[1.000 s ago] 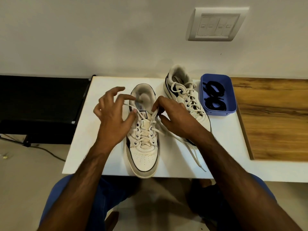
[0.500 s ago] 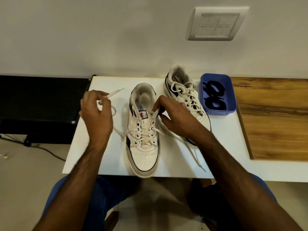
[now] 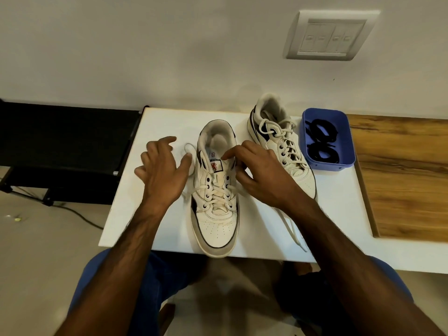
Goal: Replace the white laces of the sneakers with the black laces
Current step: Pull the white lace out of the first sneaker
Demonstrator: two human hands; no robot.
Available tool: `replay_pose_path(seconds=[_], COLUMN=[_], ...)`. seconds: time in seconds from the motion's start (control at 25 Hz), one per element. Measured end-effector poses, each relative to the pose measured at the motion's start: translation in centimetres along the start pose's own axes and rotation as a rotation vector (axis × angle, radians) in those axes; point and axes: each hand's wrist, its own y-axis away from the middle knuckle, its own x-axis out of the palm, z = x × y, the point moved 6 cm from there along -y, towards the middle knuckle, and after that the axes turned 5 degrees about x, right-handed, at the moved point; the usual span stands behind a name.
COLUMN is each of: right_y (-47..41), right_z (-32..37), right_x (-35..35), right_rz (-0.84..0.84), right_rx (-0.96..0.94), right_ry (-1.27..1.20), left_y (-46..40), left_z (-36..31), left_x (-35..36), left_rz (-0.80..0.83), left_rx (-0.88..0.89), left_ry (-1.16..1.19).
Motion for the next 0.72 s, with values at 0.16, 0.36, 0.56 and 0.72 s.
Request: replay_pose_path(seconds=[0.16,0.36,0.56,0.72], right_y=[0.3,0.2,-0.6,-1.0], right_z=[1.0,1.4,0.3,0.4], right_x=[1.2,2.2,2.4,3.4], right_rz=[0.062,0.03,-0.089,-0.054], right_rx=[-0.091,-0.097,0.039,0.126], right_ry=[0.045,0.183,0.152,0.054], left_y=[1.0,1.3,1.0,0.9], left_z=[-2.2,-2.8,-3.2,-2.7], left_x=[1.8,2.1,2.4,2.7], left_rz=[0.3,0.302,0.298,0.329], left_rx=[0.139,0.183,0.225,0.22], left_ry=[0.137,0.193,0.284,0.291])
